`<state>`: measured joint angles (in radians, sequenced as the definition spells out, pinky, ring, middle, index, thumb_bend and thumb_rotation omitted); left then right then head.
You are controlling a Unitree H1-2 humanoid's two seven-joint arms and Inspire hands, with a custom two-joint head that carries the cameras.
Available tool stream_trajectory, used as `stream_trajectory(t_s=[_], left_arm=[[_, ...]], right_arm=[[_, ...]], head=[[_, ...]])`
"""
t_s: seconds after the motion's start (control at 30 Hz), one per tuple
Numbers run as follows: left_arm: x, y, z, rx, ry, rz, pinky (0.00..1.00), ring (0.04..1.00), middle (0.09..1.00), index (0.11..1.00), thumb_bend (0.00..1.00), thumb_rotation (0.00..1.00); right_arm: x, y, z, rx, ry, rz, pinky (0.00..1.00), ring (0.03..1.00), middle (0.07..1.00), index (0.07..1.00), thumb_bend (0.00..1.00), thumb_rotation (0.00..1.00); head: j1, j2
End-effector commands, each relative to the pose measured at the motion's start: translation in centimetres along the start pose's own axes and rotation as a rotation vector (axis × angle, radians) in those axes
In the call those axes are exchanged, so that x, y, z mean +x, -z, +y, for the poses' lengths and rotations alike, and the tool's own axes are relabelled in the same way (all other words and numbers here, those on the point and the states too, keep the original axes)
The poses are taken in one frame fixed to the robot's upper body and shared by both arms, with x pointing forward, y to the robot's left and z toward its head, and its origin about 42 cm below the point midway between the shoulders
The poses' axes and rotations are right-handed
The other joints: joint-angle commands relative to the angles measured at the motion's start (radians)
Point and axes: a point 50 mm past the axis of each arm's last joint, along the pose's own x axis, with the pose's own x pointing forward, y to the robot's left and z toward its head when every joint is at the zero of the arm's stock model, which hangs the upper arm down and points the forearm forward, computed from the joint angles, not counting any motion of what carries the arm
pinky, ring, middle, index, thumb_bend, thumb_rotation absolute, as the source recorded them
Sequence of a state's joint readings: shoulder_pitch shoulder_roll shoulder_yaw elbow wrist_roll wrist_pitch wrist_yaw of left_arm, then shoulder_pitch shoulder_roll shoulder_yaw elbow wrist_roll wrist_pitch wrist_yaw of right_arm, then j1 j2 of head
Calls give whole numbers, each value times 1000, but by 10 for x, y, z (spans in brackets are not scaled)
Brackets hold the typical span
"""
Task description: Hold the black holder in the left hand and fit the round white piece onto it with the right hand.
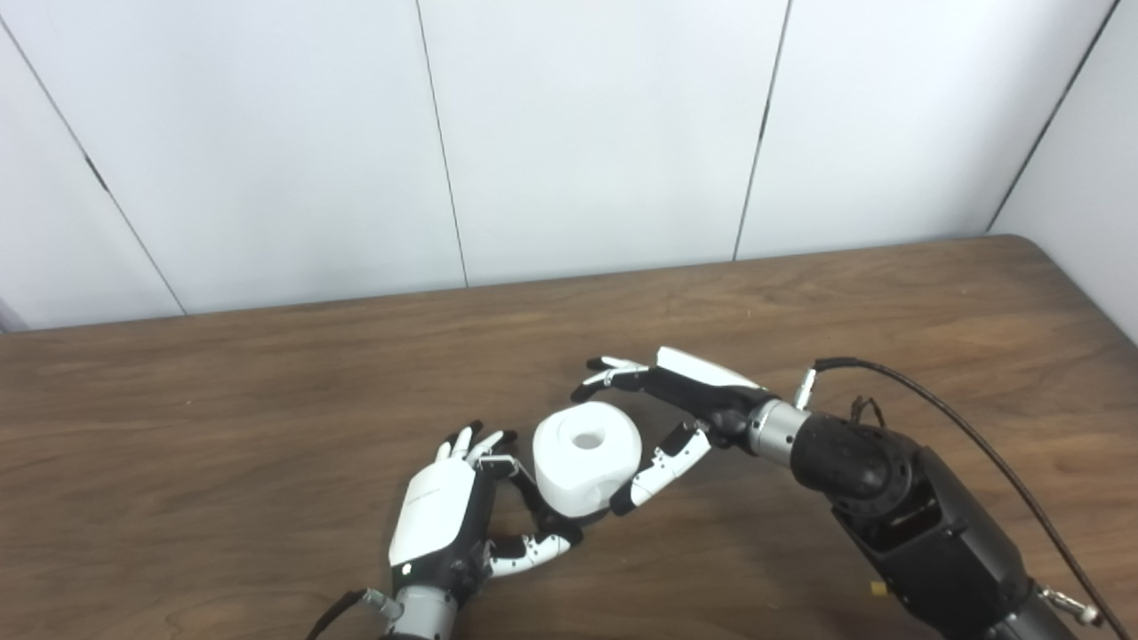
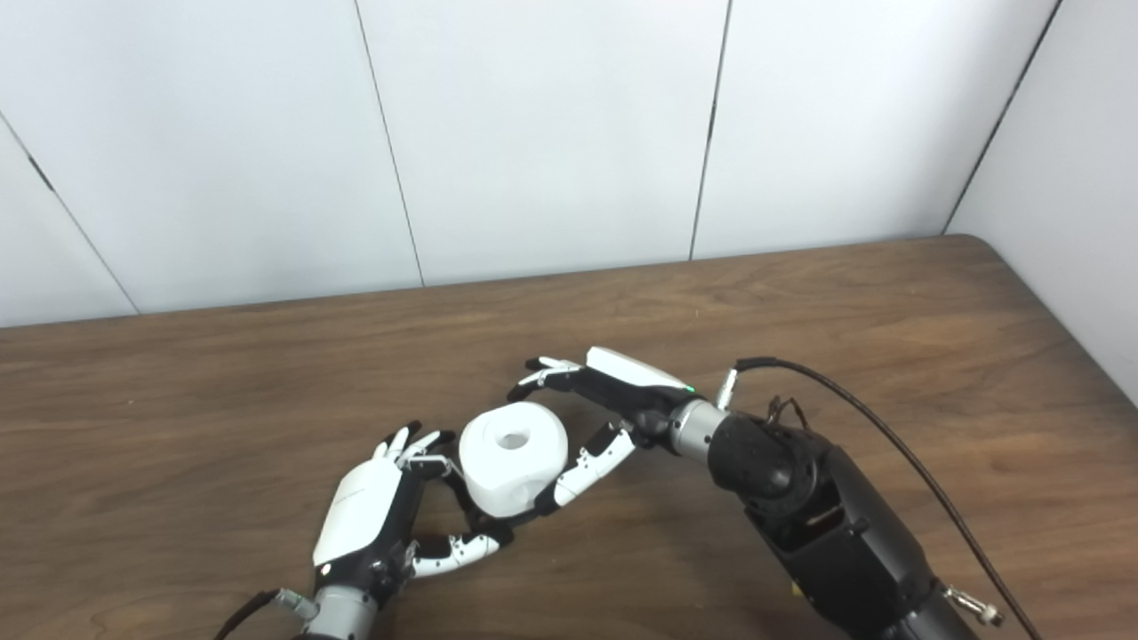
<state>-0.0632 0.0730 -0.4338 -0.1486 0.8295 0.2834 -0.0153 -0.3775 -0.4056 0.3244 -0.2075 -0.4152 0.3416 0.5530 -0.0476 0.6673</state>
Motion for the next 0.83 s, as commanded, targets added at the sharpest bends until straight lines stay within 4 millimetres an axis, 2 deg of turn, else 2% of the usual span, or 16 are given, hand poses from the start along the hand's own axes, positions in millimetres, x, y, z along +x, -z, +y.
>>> stream_trajectory(t_s=[0.0, 0.23, 0.3, 0.37, 0.43, 0.47, 0.5, 0.57, 0.67, 0.8], left_arm=[[-3, 3, -7, 0, 52, 20, 1000, 1000, 892, 479, 521, 46], [0, 8, 0, -13, 31, 32, 1000, 1000, 889, 480, 522, 48], [1, 11, 3, -13, 27, 38, 1000, 1000, 901, 483, 522, 53], [2, 14, 6, -20, 30, 46, 1000, 1000, 910, 486, 523, 56], [3, 16, 9, -31, 38, 56, 1000, 1000, 935, 491, 522, 62], [3, 17, 11, -35, 42, 59, 1000, 1000, 952, 569, 766, 90], [4, 17, 12, -37, 45, 61, 1000, 1000, 963, 604, 852, 106], [4, 20, 16, -40, 49, 65, 1000, 1000, 986, 666, 942, 151], [3, 23, 22, -52, 52, 70, 1000, 1000, 999, 736, 989, 202], [2, 30, 30, -73, 58, 75, 1000, 1000, 1000, 798, 1000, 257]], right_arm=[[-3, -11, -19, -44, 37, -48, 1000, 1000, 1000, 893, 1000, 370], [-8, -4, -13, 8, 72, -44, 1000, 1000, 1000, 991, 1000, 395], [-10, 0, -11, 40, 104, -51, 1000, 1000, 1000, 1000, 1000, 465], [-12, 4, -7, 85, 142, -56, 1000, 1000, 1000, 1000, 1000, 481], [-16, 9, -3, 122, 186, -65, 962, 1000, 1000, 1000, 1000, 538], [-17, 11, -1, 136, 203, -70, 936, 1000, 1000, 1000, 1000, 570], [-18, 12, 1, 145, 213, -75, 931, 1000, 1000, 1000, 1000, 582], [-23, 16, 6, 173, 246, -77, 925, 1000, 1000, 1000, 1000, 606], [-31, 22, 12, 207, 288, -82, 935, 1000, 1000, 1000, 1000, 620], [-42, 31, 22, 257, 345, -84, 936, 1000, 1000, 1000, 1000, 612]], head=[[0, -1], [-1, -9], [-2, -13], [-3, -18], [-5, -21], [-6, -24], [-6, -25], [-6, -31], [-7, -38], [-7, -45]])
